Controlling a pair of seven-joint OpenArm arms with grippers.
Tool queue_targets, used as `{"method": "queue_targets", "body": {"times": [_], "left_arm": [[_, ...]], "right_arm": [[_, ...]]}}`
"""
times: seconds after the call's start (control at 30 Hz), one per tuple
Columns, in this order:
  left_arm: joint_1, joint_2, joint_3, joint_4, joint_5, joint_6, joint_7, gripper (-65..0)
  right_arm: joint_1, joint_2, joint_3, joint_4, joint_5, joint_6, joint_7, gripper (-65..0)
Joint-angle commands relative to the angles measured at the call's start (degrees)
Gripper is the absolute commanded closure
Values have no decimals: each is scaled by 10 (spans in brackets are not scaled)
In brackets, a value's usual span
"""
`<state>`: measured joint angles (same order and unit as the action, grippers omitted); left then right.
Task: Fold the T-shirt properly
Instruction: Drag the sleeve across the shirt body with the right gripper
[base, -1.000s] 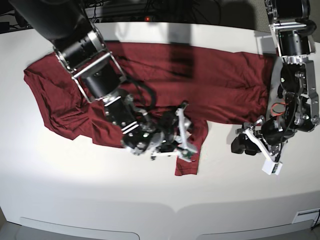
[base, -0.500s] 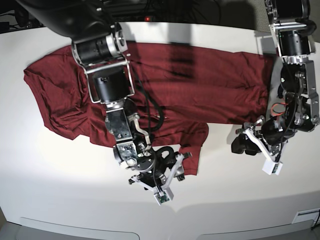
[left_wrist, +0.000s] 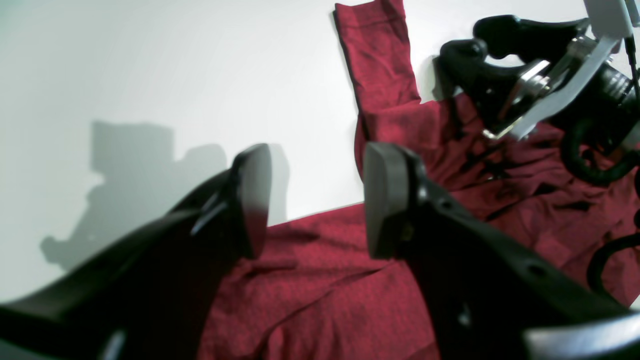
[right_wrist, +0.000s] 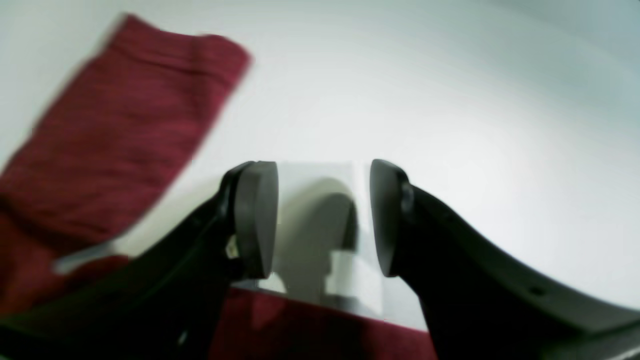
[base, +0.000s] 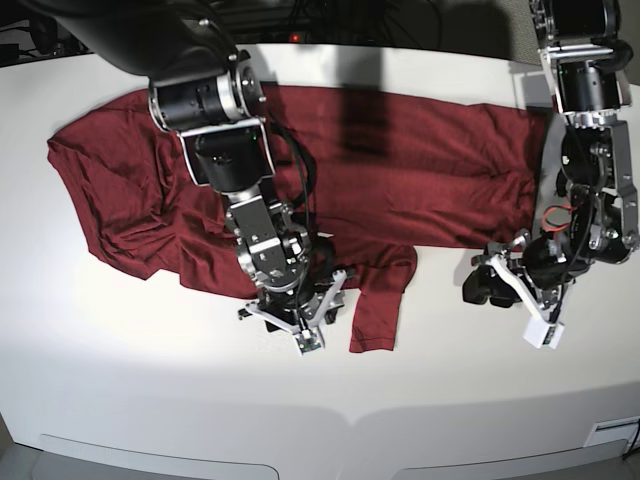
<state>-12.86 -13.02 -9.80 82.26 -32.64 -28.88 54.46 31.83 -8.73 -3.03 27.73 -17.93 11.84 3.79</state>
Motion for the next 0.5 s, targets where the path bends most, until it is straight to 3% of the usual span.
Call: {"method": "queue_targets", "body": {"times": [0.0, 0.3, 0.47], "left_arm": [[-14, -5, -2, 11, -9, -2, -9, -290], [-14, -5, -2, 11, -9, -2, -14, -290], [-14, -5, -2, 11, -9, -2, -16, -290]], "right_arm": [[22, -3, 0, 6, -2, 5, 0, -290], [51, -3, 0, 6, 35, 110, -69, -290], [51, -3, -27, 6, 40, 204, -80, -290]]}}
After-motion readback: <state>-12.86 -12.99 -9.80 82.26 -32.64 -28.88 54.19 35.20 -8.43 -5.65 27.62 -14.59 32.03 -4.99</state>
